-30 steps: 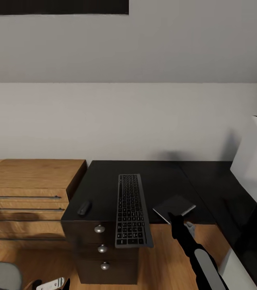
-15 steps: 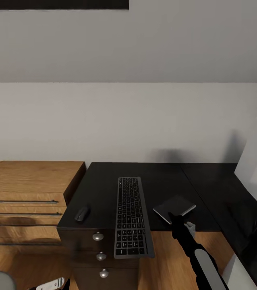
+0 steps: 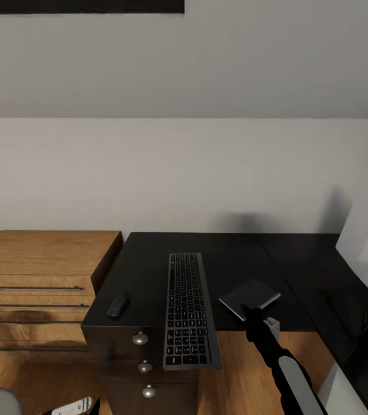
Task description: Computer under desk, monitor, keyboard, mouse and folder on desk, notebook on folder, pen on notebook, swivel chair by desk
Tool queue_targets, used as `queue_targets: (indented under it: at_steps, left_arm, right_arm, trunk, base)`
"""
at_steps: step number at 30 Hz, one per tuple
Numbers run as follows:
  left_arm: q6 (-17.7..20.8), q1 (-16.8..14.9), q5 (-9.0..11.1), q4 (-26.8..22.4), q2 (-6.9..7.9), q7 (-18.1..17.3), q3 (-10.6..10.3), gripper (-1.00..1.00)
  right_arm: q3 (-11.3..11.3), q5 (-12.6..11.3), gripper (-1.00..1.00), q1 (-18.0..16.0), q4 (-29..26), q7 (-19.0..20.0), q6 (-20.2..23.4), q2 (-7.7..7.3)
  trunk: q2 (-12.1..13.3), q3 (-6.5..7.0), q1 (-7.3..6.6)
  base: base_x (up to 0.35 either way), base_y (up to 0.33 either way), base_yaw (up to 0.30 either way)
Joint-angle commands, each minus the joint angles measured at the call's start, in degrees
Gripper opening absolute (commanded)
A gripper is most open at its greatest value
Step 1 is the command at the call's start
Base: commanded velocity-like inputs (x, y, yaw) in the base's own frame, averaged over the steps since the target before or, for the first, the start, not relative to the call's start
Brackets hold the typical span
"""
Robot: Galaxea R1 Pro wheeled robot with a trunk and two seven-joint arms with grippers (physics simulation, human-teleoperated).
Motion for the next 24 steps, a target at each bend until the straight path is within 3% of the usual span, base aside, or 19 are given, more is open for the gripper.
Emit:
queue_targets:
  at_steps: [1, 11, 24]
  left_arm:
    - [0.18, 0.01, 0.58, -0.08, 0.01, 0.02, 0.0, 1.0]
    - [0.18, 0.01, 0.58, -0.1, -0.02, 0.01, 0.0, 1.0]
    - [0.18, 0.01, 0.58, -0.11, -0.06, 0.01, -0.05, 1.0]
  right_arm:
    - [-0.2, -0.44, -1.0, -0.02, 0.06, 0.45, 0.44, 0.07]
    - [-0.2, -0.46, -1.0, -0.02, 0.06, 0.47, 0.44, 0.04]
    - [-0.2, -0.43, -1.0, -0.01, 0.06, 0.47, 0.44, 0.03]
  trunk:
    - [-0.02, -0.05, 0.0]
    - [-0.02, -0.05, 0.0]
    - [-0.02, -0.05, 0.0]
  base:
    - [0.0, 0.0, 0.0]
    - [-0.182, 0.0, 0.0]
    - [-0.012, 0.0, 0.0]
